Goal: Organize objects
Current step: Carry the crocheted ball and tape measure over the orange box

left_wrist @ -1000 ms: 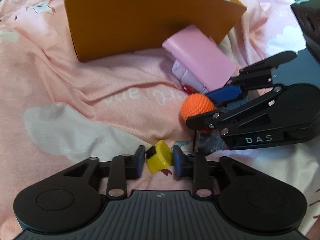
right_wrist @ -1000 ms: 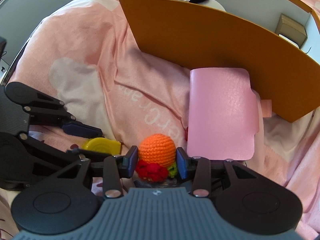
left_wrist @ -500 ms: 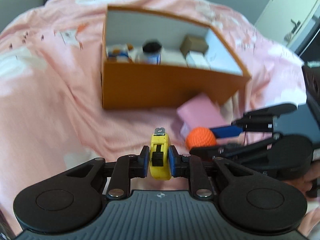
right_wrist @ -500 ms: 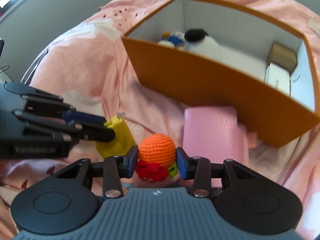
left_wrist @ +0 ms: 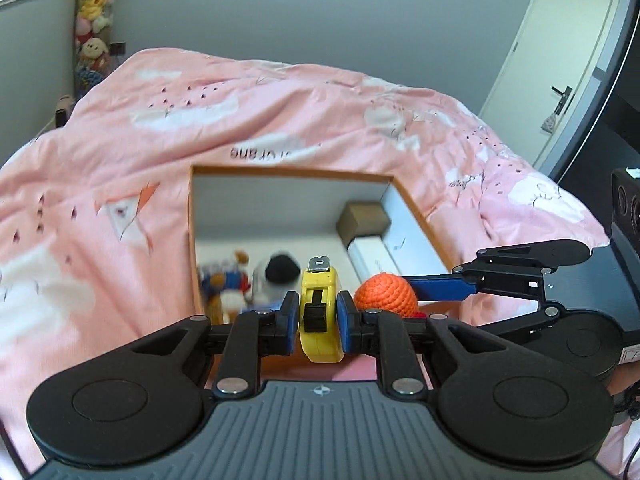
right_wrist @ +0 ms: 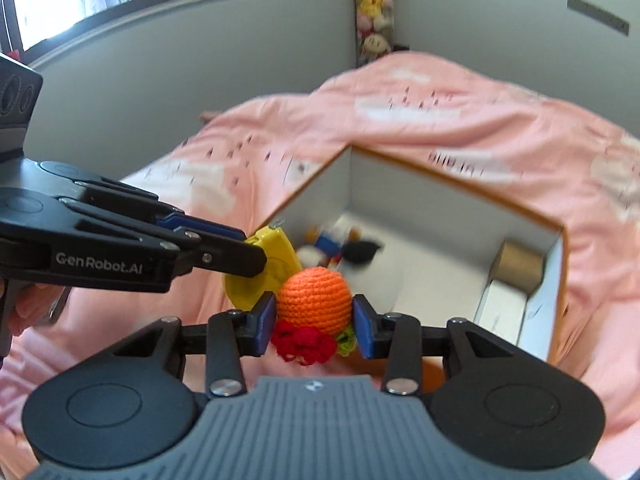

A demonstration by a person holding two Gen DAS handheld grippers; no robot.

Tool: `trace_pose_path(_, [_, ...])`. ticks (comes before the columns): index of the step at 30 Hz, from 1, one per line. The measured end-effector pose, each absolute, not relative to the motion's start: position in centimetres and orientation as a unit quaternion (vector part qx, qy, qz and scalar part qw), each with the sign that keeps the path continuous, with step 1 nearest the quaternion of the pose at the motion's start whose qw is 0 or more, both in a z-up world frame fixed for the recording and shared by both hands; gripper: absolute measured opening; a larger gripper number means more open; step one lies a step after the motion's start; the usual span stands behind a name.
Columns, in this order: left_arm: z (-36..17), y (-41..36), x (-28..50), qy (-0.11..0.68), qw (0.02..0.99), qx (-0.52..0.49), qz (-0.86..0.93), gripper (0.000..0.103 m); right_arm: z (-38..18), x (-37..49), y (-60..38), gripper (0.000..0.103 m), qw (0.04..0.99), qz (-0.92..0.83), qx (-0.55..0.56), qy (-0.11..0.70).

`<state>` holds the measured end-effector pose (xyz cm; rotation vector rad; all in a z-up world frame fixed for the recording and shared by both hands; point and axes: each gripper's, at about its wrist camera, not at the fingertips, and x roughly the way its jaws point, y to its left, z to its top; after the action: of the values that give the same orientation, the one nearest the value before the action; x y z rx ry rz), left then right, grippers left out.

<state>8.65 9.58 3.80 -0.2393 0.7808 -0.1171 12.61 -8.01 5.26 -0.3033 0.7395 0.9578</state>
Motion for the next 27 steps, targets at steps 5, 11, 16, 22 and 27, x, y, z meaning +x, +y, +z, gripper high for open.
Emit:
trace_pose_path(5, [4.4, 11.0, 12.4, 0.387, 0.914, -0.098, -0.071, 0.022, 6.3, 15.6, -7.6, 0.043, 0.821, 0.441, -0.119, 0.342])
trace_pose_path(11, [3.3, 12.5, 18.0, 0.42, 0.901, -0.086, -0.071, 0.022, 5.1, 20.4, -7.1, 0.043, 0.826, 0.418, -0.062, 0.373])
trace_pose_path(16, [1.1, 13.1, 22.0, 0.442, 0.893, -0.066, -0.059, 0.022, 3.5, 23.8, -7.1, 0.043, 0.826, 0.402, -0.018, 0.395])
trace_pose_path(22, [-1.9, 12.7, 25.5, 0.483, 0.873, -0.016, -0.059, 0.022, 1.1, 27.0, -6.4, 0.043, 0.821, 0.389, 0.004, 0.417])
trace_pose_path(27, [-4.1, 12.0, 27.2, 0.514, 0.854, 0.025, -0.068, 0.022, -1.3, 29.6, -5.5, 0.043, 0.81, 0.381, 0.019, 0.446])
